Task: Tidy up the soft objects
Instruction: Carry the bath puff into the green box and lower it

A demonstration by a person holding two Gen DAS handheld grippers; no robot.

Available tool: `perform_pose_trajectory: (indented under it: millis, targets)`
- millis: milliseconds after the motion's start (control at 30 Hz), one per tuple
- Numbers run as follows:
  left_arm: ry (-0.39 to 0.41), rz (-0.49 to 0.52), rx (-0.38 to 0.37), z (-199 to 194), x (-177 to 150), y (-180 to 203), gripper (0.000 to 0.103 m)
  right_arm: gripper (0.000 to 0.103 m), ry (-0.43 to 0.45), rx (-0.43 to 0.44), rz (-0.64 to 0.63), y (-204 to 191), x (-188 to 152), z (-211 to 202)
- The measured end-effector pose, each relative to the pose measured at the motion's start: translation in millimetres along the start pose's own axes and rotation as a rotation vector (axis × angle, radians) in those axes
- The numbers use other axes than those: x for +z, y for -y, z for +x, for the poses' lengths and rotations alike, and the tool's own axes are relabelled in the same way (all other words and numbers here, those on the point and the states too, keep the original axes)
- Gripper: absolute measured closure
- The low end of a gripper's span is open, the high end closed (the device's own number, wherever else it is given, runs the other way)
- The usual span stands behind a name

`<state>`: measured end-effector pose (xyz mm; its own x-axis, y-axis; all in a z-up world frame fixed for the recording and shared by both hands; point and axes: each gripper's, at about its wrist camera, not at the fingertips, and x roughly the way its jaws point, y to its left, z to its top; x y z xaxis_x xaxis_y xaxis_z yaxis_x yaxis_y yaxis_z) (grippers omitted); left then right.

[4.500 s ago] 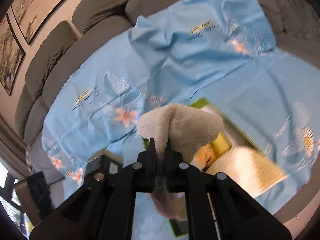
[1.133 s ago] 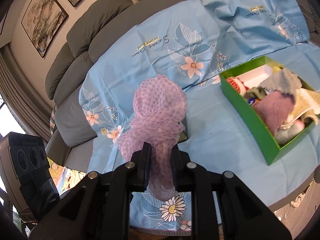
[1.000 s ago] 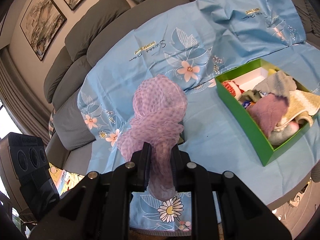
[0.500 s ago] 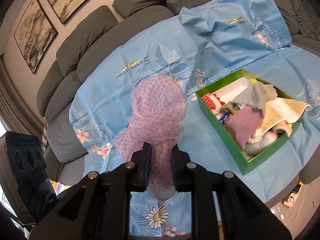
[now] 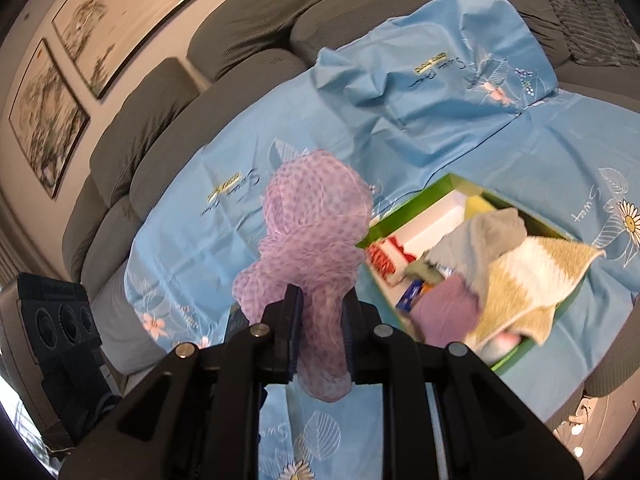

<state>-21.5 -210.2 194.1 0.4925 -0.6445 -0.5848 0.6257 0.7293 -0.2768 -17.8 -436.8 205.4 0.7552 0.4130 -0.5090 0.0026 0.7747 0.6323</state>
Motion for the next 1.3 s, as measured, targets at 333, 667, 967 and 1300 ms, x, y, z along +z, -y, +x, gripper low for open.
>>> perform_pose_trajectory:
  millis: [333,667,967,1300]
  targets:
    - [-0.047,0.007,-0.035,55.9,27.6,-11.9,0.085,0.083,0.016,-0.026,0.070,29.9,32.8,34.0]
    - [-0.129,-0.023,-0.025,105.6,24.6,-32.4,0.085,0.083,-0.053,-0.087,0.130,63.3,36.9,80.2]
    - [-0.218,-0.049,-0.030,138.2,8.0,-39.1,0.085,0.083,-0.127,-0.165,0.185,91.7,28.1,104.1]
    - [-0.268,-0.066,-0.021,156.7,-0.7,-45.6,0.085,0.087,-0.168,-0.216,0.226,110.8,22.1,117.8]
